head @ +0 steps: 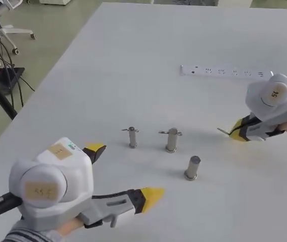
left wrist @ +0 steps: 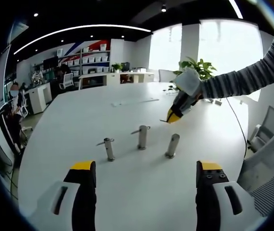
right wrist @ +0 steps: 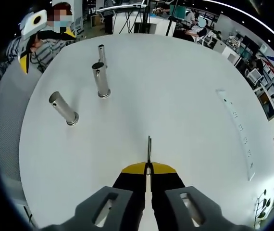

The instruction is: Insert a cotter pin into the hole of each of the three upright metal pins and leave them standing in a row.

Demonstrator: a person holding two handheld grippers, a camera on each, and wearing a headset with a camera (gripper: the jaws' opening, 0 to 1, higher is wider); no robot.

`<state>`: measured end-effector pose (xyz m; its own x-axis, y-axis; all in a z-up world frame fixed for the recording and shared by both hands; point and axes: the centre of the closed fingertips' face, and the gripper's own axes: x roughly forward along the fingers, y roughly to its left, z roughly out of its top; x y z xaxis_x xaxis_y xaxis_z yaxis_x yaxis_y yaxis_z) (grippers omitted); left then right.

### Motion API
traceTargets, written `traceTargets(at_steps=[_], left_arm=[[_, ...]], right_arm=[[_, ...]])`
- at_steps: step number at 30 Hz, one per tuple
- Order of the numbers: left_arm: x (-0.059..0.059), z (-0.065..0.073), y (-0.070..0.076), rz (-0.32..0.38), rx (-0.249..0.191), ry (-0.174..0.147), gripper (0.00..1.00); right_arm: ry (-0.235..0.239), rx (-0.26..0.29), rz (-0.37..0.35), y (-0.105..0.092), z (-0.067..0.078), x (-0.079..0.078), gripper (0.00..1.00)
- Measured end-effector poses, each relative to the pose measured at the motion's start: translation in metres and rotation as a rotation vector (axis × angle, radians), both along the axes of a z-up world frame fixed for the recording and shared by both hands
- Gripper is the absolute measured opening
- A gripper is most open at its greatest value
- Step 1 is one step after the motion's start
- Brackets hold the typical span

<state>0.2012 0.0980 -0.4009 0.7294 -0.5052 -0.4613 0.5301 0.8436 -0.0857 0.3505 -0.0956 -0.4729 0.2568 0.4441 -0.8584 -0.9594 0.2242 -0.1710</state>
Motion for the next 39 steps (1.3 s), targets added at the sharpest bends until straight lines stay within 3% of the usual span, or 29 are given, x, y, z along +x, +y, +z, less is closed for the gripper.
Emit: traceTargets(at_steps=[12,15,20,22,30,39], left_arm=[[0.008,0.013,-0.014,-0.042,-0.014,-0.015,0.73],[0.011,0.016,-0.020,-0.058,-0.035,-0.011,0.67],[0.016,0.021,-0.029,-0.064,-0.063,-0.006,0.62],[0.019,0.023,-0.030,-0.060,-0.073,-0.004,0.59],[0.022,0.027,-0.039,-0.053,-0.148,0.025,0.48],[0.020,0.031,-0.045,-0.050,-0.244,0.063,0.37]], right_arm=[[-0.108,0.091,0.070,0.022,0.039,-0.028,0.00],[-0.161,0.097,0.095,0.029,0.049,-0.034,0.00],[-0.188,0.136,0.116,0.041,0.061,-0.046,0.00],[-0.198,0.146,0.129,0.044,0.059,-0.043,0.00],[-0.246,0.183,0.218,0.074,0.074,-0.077,0.00],[-0.253,0.229,0.296,0.101,0.085,-0.103,0.00]])
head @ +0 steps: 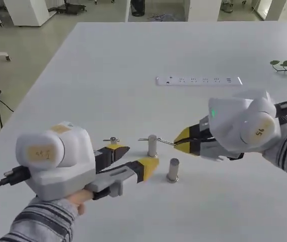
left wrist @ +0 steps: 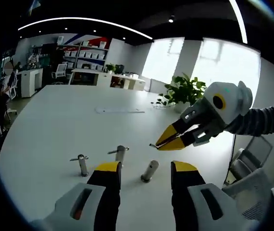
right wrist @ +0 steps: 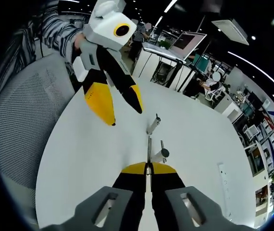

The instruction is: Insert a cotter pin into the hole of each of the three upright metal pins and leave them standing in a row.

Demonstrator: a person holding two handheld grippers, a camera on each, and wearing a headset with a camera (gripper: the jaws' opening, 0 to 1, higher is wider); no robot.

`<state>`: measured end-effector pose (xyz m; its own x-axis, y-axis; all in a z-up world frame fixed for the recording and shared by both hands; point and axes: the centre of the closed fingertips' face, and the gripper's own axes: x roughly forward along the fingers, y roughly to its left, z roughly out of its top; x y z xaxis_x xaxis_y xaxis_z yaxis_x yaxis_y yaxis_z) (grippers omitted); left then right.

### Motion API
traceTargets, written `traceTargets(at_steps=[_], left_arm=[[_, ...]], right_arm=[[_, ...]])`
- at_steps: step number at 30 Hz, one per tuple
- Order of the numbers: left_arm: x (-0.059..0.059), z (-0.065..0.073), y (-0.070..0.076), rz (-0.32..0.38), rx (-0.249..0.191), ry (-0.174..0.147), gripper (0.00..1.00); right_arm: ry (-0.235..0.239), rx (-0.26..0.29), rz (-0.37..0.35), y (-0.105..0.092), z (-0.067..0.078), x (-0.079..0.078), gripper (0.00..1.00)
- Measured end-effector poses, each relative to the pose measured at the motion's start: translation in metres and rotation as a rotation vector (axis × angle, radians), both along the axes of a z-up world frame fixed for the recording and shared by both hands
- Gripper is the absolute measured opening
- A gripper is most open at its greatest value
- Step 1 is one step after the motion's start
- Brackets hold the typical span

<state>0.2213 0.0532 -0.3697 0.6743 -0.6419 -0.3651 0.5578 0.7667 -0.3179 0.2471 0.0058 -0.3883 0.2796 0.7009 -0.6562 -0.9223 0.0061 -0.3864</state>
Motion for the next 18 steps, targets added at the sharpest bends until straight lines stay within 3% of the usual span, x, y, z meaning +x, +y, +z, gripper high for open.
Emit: traceTargets(at_steps=[9,18], left_arm=[[-0.006,0.007,-0.009,-0.005,-0.143,0.053,0.24],[-0.011,0.007,-0.016,-0.032,-0.179,0.080,0.12]], right_arm=[[-0.031,0.011,0.075,0.014,0.008,-0.019,0.00],[-0.055,0.009,0.138,0.019,0.012,-0.031,0.00]])
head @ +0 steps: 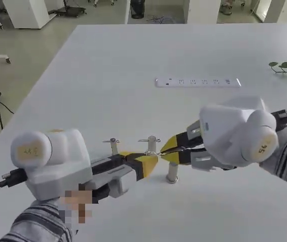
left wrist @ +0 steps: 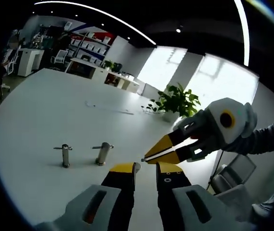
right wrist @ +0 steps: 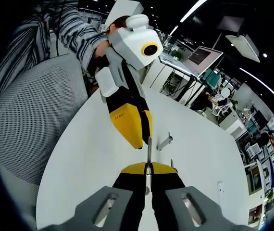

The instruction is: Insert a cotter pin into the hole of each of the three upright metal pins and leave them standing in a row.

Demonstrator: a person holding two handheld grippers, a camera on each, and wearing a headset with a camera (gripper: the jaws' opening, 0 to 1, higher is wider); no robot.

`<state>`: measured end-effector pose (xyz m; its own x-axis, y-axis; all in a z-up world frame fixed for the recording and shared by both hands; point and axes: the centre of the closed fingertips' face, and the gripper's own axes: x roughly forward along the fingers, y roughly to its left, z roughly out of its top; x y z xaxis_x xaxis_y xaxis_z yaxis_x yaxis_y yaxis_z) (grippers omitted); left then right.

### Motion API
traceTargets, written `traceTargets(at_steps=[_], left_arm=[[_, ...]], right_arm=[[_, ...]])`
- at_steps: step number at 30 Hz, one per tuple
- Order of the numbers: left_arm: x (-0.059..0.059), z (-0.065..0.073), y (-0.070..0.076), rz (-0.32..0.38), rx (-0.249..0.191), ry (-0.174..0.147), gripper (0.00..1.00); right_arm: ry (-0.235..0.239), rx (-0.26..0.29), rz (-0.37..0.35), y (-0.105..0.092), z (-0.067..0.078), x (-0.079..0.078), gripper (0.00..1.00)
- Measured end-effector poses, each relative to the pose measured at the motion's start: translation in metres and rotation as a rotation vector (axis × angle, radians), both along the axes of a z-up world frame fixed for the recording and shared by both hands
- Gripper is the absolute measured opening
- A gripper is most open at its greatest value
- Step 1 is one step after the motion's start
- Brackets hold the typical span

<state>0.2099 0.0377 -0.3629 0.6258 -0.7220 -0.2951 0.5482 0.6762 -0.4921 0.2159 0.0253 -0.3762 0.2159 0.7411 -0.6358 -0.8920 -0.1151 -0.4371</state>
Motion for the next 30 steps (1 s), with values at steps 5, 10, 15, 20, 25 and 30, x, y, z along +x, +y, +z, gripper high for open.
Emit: traceTargets(at_steps=[5,10,15,20,25,30], left_arm=[[-0.001,0.000,-0.002,-0.006,-0.010,0.011,0.07],[-0.001,0.000,-0.004,-0.008,-0.017,0.018,0.03],[0.000,-0.003,-0.004,-0.005,-0.022,0.034,0.00],[0.001,-0.004,-0.004,-0.008,-0.024,0.042,0.00],[0.001,-0.003,-0.005,-0.010,-0.028,0.044,0.00],[0.001,-0.005,-0.005,-0.010,-0.031,0.054,0.00]], right_arm=[[0.002,-0.001,0.021,0.002,0.001,-0.005,0.00],[0.006,0.000,0.031,0.002,0.002,-0.007,0.00],[0.008,0.001,0.036,0.003,0.002,-0.009,0.00],[0.010,-0.006,0.048,0.003,0.001,-0.011,0.00],[0.010,-0.008,0.048,0.004,0.000,-0.011,0.00],[0.011,-0.009,0.047,0.004,-0.001,-0.010,0.00]])
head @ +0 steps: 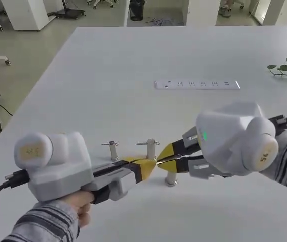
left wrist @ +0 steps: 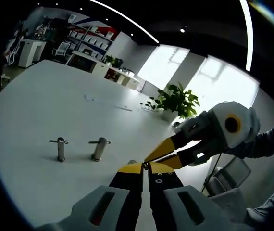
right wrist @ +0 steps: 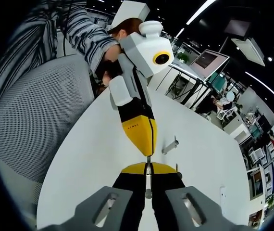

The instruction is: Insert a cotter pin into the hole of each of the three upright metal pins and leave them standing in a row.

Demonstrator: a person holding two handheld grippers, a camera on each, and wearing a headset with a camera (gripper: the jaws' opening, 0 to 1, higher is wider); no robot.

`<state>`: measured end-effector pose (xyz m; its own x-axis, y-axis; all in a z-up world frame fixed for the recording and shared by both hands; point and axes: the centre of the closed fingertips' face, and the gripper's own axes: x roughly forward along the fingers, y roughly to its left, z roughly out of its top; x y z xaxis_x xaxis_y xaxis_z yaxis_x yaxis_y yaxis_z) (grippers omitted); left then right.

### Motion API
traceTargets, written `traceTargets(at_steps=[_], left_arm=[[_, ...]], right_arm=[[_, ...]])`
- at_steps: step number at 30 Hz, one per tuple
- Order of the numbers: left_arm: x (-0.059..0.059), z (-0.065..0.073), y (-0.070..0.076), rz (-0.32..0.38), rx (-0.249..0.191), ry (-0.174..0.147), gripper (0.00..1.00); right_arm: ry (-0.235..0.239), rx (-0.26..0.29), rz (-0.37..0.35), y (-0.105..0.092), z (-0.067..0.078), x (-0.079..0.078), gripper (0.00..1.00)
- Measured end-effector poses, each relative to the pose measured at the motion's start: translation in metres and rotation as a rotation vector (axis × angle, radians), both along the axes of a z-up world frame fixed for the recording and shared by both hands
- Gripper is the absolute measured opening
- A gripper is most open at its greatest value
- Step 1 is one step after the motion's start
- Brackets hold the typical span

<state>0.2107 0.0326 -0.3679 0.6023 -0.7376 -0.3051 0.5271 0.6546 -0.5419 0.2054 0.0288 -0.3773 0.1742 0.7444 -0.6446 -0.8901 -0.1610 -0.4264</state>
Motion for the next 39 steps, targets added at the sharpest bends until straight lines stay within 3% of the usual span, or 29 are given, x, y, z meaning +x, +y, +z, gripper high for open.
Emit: traceTargets(at_steps=[4,5,7,9,13,15,18,21,25,29,39], left_arm=[[-0.002,-0.001,-0.001,-0.017,0.028,-0.032,0.00],[-0.001,-0.001,-0.001,-0.031,0.052,-0.064,0.00],[-0.004,0.000,-0.002,-0.049,0.075,-0.090,0.00],[-0.005,-0.001,-0.002,-0.082,0.130,-0.141,0.00],[-0.012,-0.004,-0.005,-0.143,0.209,-0.197,0.00],[-0.014,-0.006,-0.004,-0.165,0.245,-0.224,0.00],[-0.018,-0.008,-0.003,-0.208,0.288,-0.273,0.00],[-0.023,-0.009,-0.001,-0.237,0.312,-0.298,0.00],[-0.030,-0.006,-0.002,-0.290,0.312,-0.339,0.00],[-0.035,-0.006,-0.002,-0.331,0.317,-0.358,0.00],[-0.048,0.001,-0.007,-0.402,0.279,-0.372,0.00]], right_arm=[[0.008,-0.003,-0.003,0.000,-0.001,0.000,0.00],[0.018,-0.003,-0.008,0.000,-0.002,0.000,0.00],[0.041,0.001,-0.015,-0.001,-0.003,-0.002,0.00],[0.071,0.016,-0.021,-0.001,-0.003,-0.003,0.00],[0.192,0.063,-0.070,-0.002,-0.004,-0.008,0.00],[0.220,0.078,-0.089,-0.004,-0.005,-0.007,0.02],[0.333,0.107,-0.134,-0.006,-0.007,-0.012,0.07],[0.441,0.147,-0.171,-0.009,-0.007,-0.016,0.09],[0.555,0.182,-0.188,-0.012,-0.008,-0.022,0.11],[0.619,0.199,-0.190,-0.015,-0.011,-0.028,0.11],[0.682,0.216,-0.172,-0.014,-0.012,-0.043,0.08]])
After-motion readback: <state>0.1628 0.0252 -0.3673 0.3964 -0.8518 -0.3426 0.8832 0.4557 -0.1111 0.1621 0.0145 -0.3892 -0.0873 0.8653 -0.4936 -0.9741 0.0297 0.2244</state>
